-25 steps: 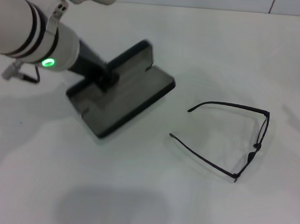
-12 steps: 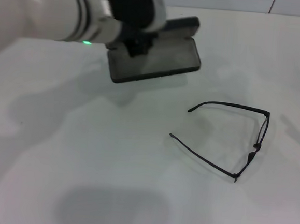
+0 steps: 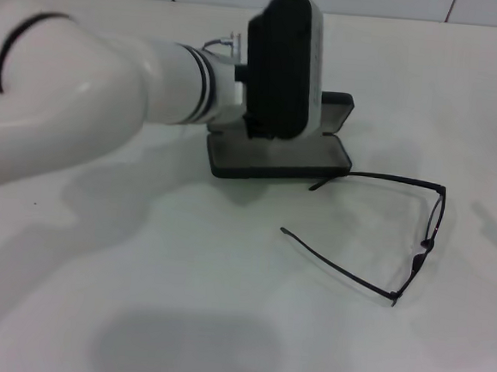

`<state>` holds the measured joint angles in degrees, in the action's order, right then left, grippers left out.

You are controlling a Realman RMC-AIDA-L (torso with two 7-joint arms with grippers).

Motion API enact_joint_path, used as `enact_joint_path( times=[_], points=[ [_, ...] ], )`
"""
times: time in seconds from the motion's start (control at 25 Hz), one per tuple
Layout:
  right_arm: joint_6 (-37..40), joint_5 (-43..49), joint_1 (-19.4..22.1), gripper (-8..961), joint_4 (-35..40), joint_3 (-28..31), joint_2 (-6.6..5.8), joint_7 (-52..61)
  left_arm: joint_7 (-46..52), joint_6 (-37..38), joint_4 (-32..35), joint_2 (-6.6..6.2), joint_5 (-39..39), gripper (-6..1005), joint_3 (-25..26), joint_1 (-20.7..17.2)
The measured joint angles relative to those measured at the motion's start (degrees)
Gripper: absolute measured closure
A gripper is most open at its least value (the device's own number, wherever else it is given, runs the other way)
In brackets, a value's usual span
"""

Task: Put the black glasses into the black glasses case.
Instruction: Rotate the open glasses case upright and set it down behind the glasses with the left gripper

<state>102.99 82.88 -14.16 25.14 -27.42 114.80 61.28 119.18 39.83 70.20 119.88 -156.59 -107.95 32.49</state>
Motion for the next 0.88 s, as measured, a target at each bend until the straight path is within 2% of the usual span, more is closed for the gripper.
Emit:
enact_joint_path(
  times=[0.2,0.56,0.88],
  points=[
    [0.0,0.0,0.0,159,0.0,0.0,-0.02,0.0,-0.4,-6.1,-2.6,0.1,0.2,832,-3.0,0.1],
    [0.0,0.1,0.1,159,0.0,0.0,-0.02,-0.1,-4.0,-13.8,-6.5,0.17,5.1,838,-3.5,-0.2],
    [-0.2,0.1,0.1,159,-0.1,0.0,-0.02,-0.2,-6.2,-19.9,-10.3,0.27,7.3,824,-6.7,-0.4]
  ],
)
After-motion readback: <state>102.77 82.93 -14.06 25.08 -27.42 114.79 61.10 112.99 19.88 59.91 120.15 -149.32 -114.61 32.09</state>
